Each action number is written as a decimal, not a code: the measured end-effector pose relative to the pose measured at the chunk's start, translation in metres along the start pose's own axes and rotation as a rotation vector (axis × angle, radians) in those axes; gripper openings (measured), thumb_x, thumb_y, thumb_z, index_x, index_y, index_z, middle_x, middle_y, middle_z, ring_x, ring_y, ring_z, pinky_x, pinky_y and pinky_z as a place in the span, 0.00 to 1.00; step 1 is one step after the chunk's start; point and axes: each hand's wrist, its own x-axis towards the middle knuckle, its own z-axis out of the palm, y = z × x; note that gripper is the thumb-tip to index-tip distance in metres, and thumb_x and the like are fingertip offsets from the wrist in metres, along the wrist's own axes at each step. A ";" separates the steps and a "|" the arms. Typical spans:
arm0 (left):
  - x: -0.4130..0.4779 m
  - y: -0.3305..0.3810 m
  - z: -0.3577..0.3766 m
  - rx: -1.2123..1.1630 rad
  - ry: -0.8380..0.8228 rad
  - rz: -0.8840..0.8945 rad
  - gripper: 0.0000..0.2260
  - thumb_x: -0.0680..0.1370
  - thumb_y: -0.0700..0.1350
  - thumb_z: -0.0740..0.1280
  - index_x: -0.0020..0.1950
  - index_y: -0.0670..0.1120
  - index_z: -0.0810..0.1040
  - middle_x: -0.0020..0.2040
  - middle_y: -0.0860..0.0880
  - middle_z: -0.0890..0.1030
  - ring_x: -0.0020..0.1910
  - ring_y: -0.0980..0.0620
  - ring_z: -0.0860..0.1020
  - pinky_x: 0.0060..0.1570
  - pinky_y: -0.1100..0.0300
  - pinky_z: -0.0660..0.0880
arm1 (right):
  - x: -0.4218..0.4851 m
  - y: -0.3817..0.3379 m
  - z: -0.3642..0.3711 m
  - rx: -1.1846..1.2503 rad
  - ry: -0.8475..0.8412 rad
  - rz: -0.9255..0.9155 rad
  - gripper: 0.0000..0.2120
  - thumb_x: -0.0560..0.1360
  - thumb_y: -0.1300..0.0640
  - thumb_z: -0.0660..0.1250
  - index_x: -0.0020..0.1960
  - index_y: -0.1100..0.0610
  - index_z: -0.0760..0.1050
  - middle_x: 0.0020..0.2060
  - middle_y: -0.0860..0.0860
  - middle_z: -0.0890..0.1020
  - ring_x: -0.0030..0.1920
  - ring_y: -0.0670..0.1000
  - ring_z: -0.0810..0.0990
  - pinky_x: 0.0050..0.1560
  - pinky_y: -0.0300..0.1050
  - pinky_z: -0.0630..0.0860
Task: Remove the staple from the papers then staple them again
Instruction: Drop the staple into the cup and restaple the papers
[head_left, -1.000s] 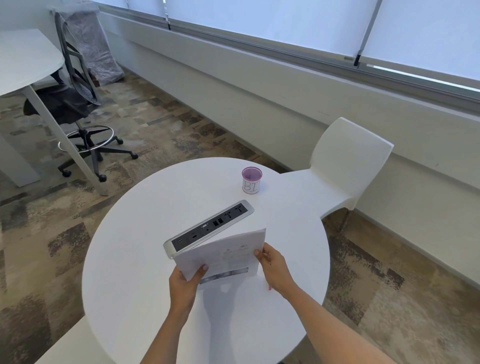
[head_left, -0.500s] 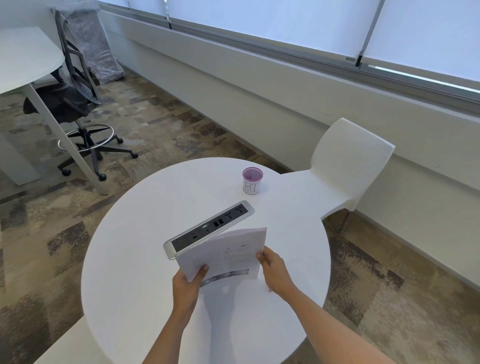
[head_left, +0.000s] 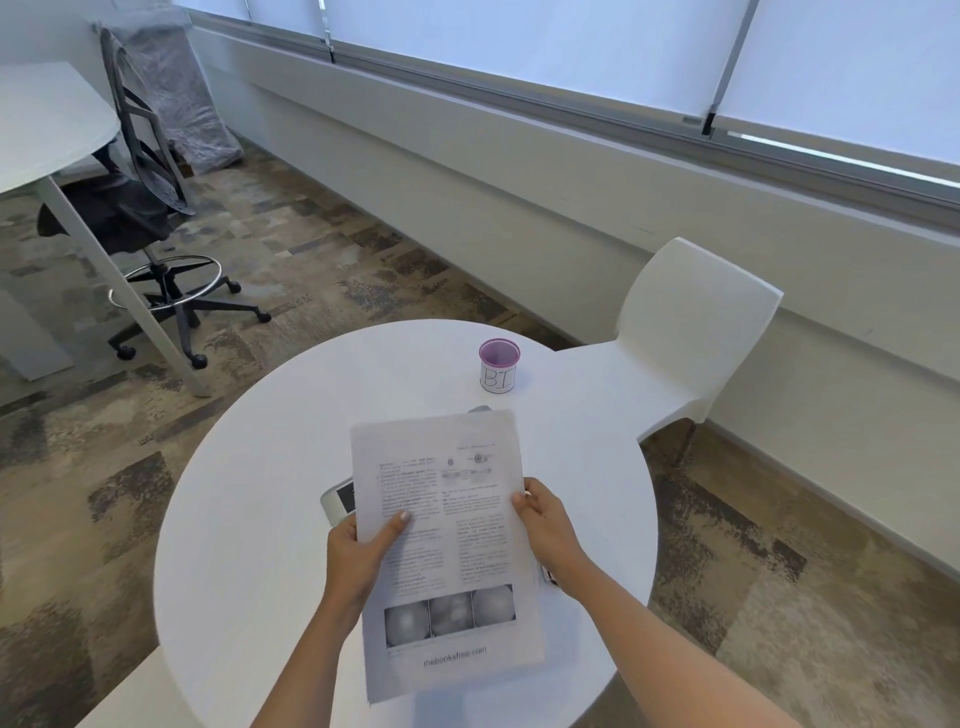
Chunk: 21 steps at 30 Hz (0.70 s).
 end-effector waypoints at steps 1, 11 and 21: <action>0.001 0.003 0.001 -0.025 -0.017 -0.020 0.10 0.71 0.45 0.77 0.50 0.45 0.85 0.45 0.49 0.88 0.44 0.50 0.86 0.37 0.61 0.81 | 0.000 -0.002 0.000 0.039 -0.002 0.011 0.10 0.84 0.55 0.56 0.58 0.54 0.75 0.54 0.52 0.84 0.55 0.54 0.83 0.59 0.58 0.79; -0.002 0.018 0.008 -0.039 -0.051 -0.092 0.16 0.68 0.52 0.77 0.54 0.49 0.83 0.47 0.53 0.87 0.46 0.51 0.86 0.41 0.60 0.80 | -0.003 -0.012 0.003 0.130 -0.037 0.008 0.10 0.81 0.49 0.61 0.60 0.49 0.75 0.53 0.46 0.85 0.52 0.48 0.85 0.48 0.46 0.82; -0.012 0.025 0.009 -0.117 -0.069 -0.088 0.10 0.79 0.51 0.67 0.56 0.51 0.83 0.51 0.52 0.87 0.47 0.53 0.85 0.40 0.62 0.79 | 0.002 -0.014 0.003 0.187 0.037 0.024 0.09 0.81 0.51 0.61 0.57 0.52 0.77 0.51 0.49 0.86 0.50 0.50 0.85 0.49 0.49 0.83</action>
